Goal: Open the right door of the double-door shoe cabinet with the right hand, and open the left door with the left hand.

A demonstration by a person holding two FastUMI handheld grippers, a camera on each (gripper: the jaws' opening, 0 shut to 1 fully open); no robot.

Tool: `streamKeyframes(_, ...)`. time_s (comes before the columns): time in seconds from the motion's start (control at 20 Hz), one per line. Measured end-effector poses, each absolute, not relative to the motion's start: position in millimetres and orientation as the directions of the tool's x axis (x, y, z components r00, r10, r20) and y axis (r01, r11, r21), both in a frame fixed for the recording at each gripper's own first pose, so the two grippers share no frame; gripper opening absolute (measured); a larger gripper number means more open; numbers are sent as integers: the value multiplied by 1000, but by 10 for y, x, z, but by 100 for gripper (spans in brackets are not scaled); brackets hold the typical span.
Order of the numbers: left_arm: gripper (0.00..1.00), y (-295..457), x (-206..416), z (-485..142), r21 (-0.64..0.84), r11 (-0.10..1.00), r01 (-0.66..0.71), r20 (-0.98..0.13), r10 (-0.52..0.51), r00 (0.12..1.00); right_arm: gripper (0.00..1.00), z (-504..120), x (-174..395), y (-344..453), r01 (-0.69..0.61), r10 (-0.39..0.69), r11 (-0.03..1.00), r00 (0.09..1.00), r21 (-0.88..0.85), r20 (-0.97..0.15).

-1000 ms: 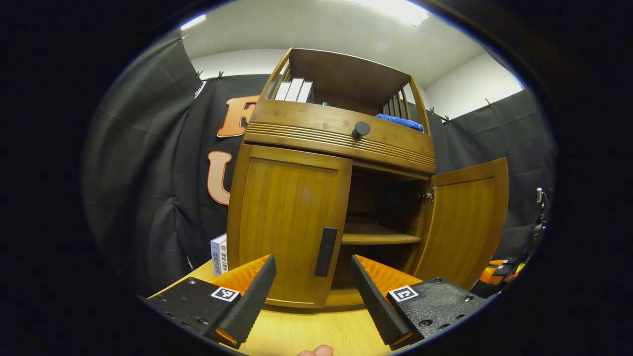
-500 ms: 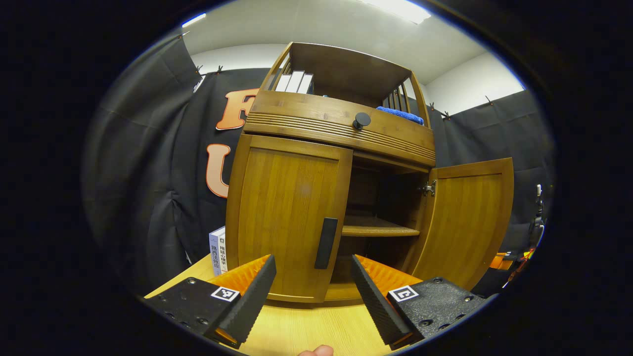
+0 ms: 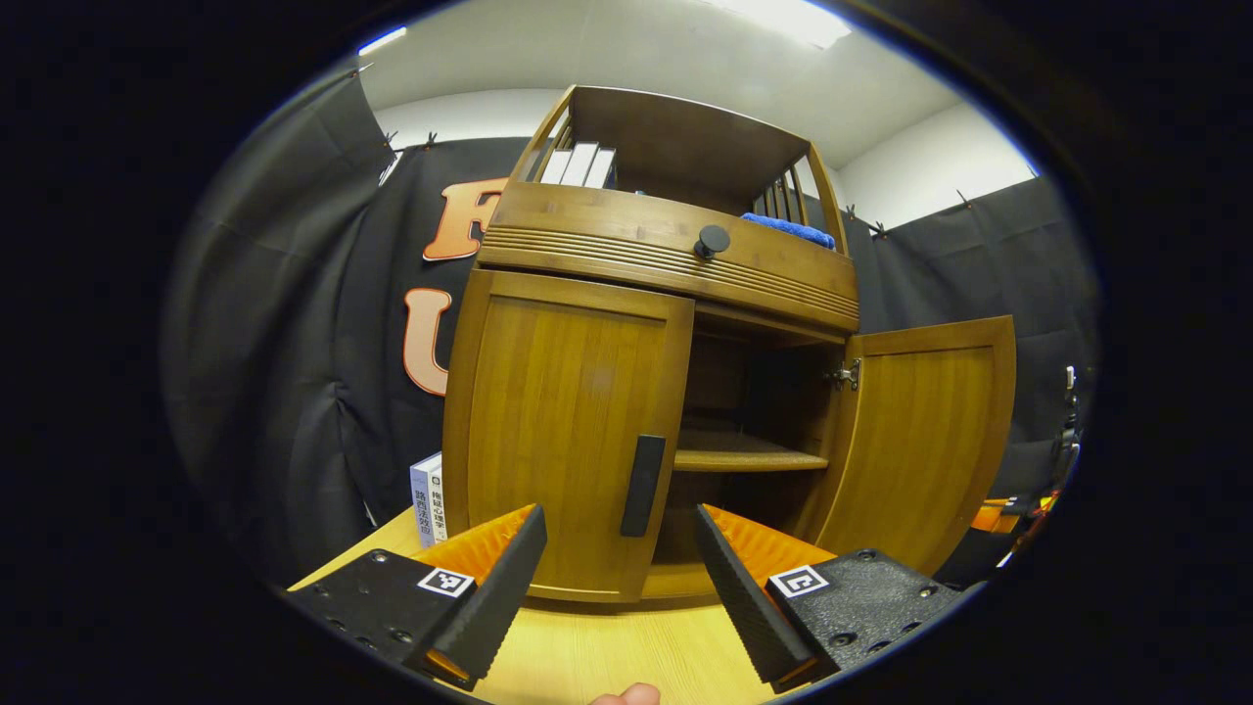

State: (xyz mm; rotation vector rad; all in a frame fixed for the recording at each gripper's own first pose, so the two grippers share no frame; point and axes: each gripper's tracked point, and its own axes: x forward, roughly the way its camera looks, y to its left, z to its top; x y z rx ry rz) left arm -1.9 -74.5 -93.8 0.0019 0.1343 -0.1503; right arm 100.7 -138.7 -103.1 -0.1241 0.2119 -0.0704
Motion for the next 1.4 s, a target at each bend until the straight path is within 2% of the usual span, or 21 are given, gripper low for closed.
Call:
streamKeyframes(0.15, 95, -776, 15, -956, -23, 988, 155, -132, -156, 979, 9, -776, 736, -1294, 81, -98, 991, 981, -105, -169)
streamKeyframes(0.2, 95, -797, 24, -967, -30, 987, 159, -135, -162, 978, 17, -660, 673, -1254, 93, -108, 990, 983, -104, -150)
streamKeyframes(0.25, 92, -803, 41, -963, -35, 986, 163, -135, -166, 977, 9, -546, 595, -1209, 104, -117, 988, 985, -110, -128)
streamKeyframes(0.3, 95, -815, 55, -955, -40, 985, 166, -134, -170, 976, 9, -444, 547, -1142, 108, -120, 987, 987, -118, -107)
streamKeyframes(0.4, 95, -841, 79, -913, -39, 985, 171, -125, -174, 977, 9, -283, 502, -955, 93, -104, 988, 991, -121, -82)
streamKeyframes(0.45, 95, -829, 89, -892, -35, 985, 170, -119, -173, 978, 0, -231, 506, -832, 81, -90, 989, 993, -121, -74)
streamKeyframes(0.5, 95, -826, 103, -866, -32, 985, 171, -112, -173, 978, 9, -196, 519, -703, 64, -72, 991, 995, -119, -68)
streamKeyframes(0.7, 95, -781, 209, -730, -43, 985, 165, -89, -168, 982, 9, -197, 657, -183, -34, 26, 994, 997, -107, -73)
streamKeyframes(0.8, 95, -758, 238, -644, -69, 984, 167, -73, -172, 982, 9, -173, 759, 5, -52, 48, 994, 998, -100, -45)
streamKeyframes(0.85, 92, -753, 246, -613, -76, 983, 167, -66, -172, 983, 10, -185, 797, 116, -67, 64, 994, 997, -83, -38)
streamKeyframes(0.95, 95, -704, 243, -577, -65, 986, 156, -60, -160, 985, 10, -283, 909, 218, -68, 66, 996, 997, -55, -48)
streamKeyframes(1.0, 95, -676, 240, -570, -53, 987, 150, -59, -153, 987, 3, -322, 962, 240, -60, 57, 997, 997, -45, -55)
streamKeyframes(1.05, 98, -660, 237, -569, -44, 988, 149, -57, -151, 987, 6, -341, 1007, 278, -62, 61, 998, 996, -26, -58)
streamKeyframes(1.1, 94, -676, 239, -567, -43, 987, 157, -55, -160, 986, 10, -351, 1032, 292, -60, 59, 998, 996, -14, -61)
streamKeyframes(1.15, 92, -703, 246, -569, -51, 984, 172, -56, -175, 983, 20, -381, 1021, 291, -64, 64, 998, 996, -1, -67)
streamKeyframes(1.2, 95, -732, 255, -589, -59, 982, 182, -58, -185, 981, 31, -414, 1044, 288, -67, 67, 998, 995, 4, -75)
streamKeyframes(1.25, 92, -730, 277, -609, -63, 981, 183, -63, -187, 980, 41, -456, 1055, 279, -72, 72, 997, 994, 4, -83)
streamKeyframes(1.35, 92, -759, 331, -652, -58, 981, 184, -74, -188, 979, 62, -495, 1051, 344, -106, 107, 994, 990, 19, -90)
streamKeyframes(1.4, 95, -813, 355, -683, -66, 977, 201, -79, -206, 975, 73, -483, 1057, 322, -97, 99, 995, 991, 27, -88)
